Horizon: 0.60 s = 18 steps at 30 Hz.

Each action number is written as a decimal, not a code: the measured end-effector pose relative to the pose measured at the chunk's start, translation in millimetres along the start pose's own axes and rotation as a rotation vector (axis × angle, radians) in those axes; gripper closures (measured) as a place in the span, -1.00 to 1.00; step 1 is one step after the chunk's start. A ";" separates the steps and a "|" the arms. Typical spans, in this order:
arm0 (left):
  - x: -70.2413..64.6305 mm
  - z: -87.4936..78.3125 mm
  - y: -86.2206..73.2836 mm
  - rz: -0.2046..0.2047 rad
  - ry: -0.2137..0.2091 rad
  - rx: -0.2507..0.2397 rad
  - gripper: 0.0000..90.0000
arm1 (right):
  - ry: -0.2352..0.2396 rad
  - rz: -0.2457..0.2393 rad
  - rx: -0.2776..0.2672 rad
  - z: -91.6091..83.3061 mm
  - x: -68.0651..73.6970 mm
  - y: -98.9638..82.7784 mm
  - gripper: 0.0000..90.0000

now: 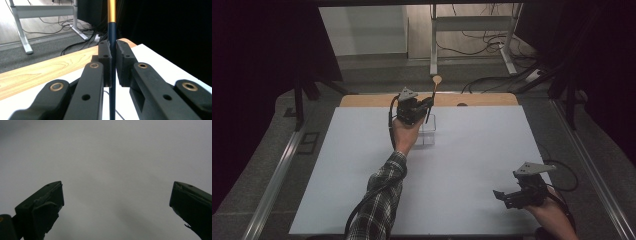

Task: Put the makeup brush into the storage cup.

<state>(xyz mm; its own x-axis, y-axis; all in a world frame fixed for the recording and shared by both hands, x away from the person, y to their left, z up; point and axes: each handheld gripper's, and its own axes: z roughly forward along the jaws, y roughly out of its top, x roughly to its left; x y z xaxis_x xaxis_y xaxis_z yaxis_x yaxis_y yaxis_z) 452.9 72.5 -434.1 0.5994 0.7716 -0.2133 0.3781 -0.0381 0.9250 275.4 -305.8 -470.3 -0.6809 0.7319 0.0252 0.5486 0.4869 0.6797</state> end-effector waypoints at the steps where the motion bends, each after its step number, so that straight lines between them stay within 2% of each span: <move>1: 0.1 0.1 -0.8 0.002 0.002 0.000 0.86 | 0.001 -0.001 0.001 0.1 0.3 0.0 -1.00; 10: 2.1 1.4 -8.3 -0.014 0.005 -0.006 0.86 | -0.001 -0.011 0.005 0.6 0.7 -0.1 -1.00; 18: 2.2 4.6 -14.5 -0.006 0.012 0.005 0.86 | -0.001 -0.014 0.010 0.7 1.2 -0.2 -1.00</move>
<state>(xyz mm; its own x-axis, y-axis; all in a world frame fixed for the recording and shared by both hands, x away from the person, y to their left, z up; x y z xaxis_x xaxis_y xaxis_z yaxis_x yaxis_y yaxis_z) 452.0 71.9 -449.5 0.5887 0.7791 -0.2154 0.3852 -0.0361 0.9221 274.9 -304.7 -471.0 -0.6880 0.7256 0.0145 0.5434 0.5018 0.6730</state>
